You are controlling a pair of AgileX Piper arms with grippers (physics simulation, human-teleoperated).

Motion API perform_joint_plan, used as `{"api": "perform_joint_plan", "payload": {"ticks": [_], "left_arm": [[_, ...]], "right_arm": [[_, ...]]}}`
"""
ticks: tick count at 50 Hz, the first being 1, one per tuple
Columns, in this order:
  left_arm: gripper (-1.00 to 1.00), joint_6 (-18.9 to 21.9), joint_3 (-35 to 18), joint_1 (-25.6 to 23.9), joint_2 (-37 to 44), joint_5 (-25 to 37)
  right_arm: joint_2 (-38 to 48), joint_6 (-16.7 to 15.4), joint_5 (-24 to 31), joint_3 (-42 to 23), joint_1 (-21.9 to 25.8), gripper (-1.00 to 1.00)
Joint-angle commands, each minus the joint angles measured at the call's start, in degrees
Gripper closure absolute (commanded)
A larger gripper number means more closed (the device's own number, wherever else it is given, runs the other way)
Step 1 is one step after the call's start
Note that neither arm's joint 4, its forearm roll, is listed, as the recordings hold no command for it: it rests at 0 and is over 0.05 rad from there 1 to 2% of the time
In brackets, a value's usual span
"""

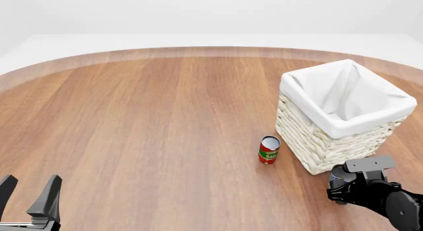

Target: Pick up the alphabet soup and the cream cheese box, and put them in the basket.

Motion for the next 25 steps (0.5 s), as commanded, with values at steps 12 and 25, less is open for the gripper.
{"api": "perform_joint_plan", "payload": {"ticks": [12,25], "left_arm": [[-1.0,0.0,0.0,0.0,0.0,0.0],[-1.0,0.0,0.0,0.0,-0.1,0.1]], "right_arm": [[-6.0,1.4,5.4,1.5,0.6,1.0],[-14.8,1.9,13.6,1.3,1.3,1.0]]}}
